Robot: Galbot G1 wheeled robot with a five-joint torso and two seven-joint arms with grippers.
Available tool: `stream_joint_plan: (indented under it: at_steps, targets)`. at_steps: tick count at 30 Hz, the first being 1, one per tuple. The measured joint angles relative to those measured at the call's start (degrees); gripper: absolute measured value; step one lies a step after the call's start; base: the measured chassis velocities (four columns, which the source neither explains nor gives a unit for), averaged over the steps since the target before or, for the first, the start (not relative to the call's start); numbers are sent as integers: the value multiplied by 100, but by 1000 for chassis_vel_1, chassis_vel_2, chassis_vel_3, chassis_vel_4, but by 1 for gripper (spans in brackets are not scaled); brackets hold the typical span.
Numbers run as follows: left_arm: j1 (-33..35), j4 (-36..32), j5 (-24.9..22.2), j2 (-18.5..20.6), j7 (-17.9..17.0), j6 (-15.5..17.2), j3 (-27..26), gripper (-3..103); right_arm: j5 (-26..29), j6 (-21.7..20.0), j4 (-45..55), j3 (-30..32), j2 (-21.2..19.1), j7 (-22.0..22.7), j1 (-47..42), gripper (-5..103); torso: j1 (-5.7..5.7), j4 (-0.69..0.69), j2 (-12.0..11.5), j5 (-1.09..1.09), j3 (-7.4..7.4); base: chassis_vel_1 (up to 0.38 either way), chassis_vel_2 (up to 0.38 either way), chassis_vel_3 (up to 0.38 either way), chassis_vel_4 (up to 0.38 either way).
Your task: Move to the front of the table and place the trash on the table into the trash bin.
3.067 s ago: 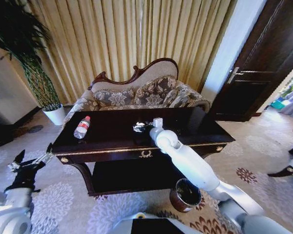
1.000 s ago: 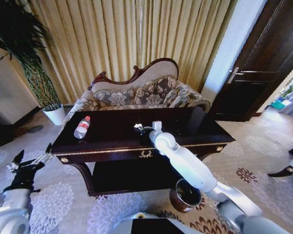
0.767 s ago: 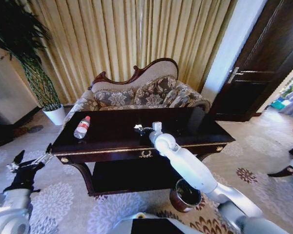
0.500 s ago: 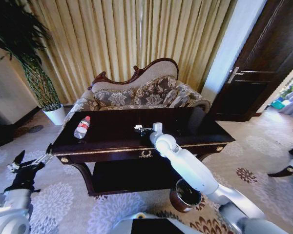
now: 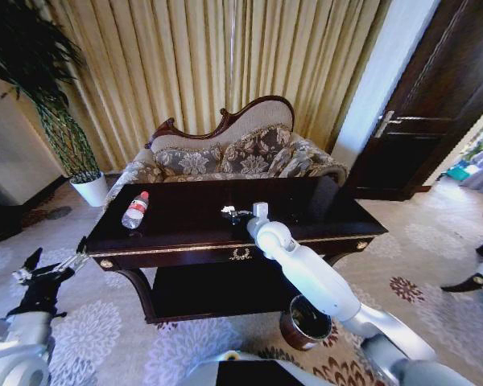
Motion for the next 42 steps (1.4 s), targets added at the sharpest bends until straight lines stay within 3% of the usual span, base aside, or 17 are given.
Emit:
stream_joint_plan:
  at_steps: [8,21,36,42]
  targets:
    - [-18,8,0,-3,1,-3,3,100,-16,52,3,14,-11,-50,-24,0,0,0,0,0,0,0,0,0,0]
    - [-26,-15,-1,13,11,-4,18,100,-101,546,96,246,-128,-336,-121,0,0,1,0,0,0,0,0,0,0]
    - [-62,23,-112,191,130,-74,67,100,-410,1101,314,1413,-596,-846,-896,0,0,-1,0,1,0,0,0,0,0]
    - [-69,84,-219,298,177,-89,72,100,-872,1546,272,1725,-797,-1159,-1130,0,0,0,0,0,0,0,0,0,0]
